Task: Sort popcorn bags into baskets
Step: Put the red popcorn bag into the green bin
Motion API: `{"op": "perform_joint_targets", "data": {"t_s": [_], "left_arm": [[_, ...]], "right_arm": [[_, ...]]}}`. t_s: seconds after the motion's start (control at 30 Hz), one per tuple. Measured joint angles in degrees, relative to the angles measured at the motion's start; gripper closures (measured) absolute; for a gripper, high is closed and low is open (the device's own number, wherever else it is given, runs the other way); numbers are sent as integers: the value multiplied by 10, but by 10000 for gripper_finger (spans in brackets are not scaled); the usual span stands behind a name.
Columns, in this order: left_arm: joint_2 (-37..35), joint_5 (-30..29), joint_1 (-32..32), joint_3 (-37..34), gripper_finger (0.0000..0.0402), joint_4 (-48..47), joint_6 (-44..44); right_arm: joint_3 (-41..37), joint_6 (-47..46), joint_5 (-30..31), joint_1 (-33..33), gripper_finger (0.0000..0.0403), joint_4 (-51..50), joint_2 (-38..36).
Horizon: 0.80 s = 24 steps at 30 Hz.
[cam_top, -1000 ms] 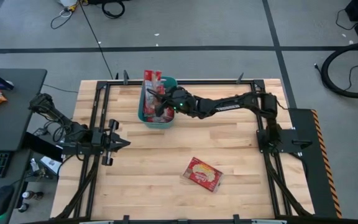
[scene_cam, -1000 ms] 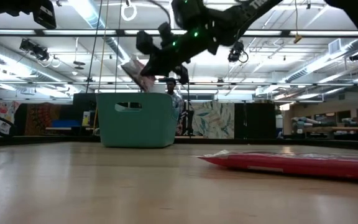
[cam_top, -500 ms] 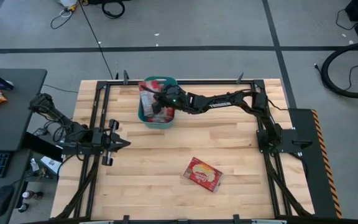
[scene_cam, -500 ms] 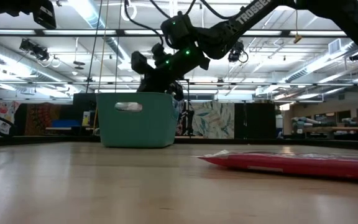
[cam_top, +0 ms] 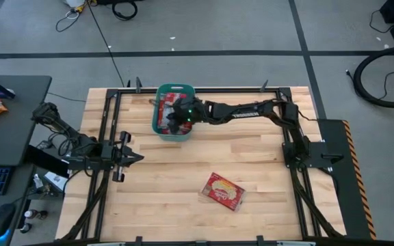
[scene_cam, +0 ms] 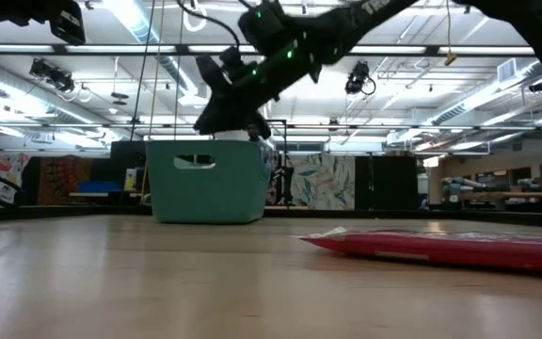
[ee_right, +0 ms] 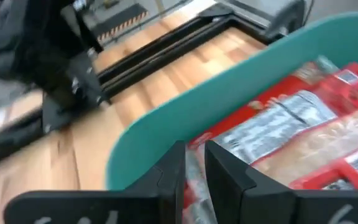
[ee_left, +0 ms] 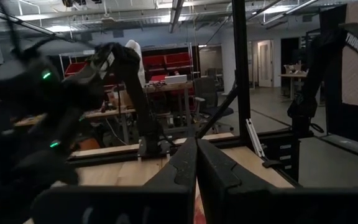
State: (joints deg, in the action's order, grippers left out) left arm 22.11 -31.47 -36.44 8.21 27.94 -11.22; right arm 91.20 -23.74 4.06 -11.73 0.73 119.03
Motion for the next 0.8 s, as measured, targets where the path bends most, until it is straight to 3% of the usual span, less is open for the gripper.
{"op": "perform_joint_targets", "data": {"t_s": [0.5,0.8], "left_arm": [[0,0,0,0,388,-3,1],[0,0,0,0,388,-4,0]], "right_arm": [[15,146,23,161,338,-187,-34],[14,-53,35,258,338,-442,-32]]}}
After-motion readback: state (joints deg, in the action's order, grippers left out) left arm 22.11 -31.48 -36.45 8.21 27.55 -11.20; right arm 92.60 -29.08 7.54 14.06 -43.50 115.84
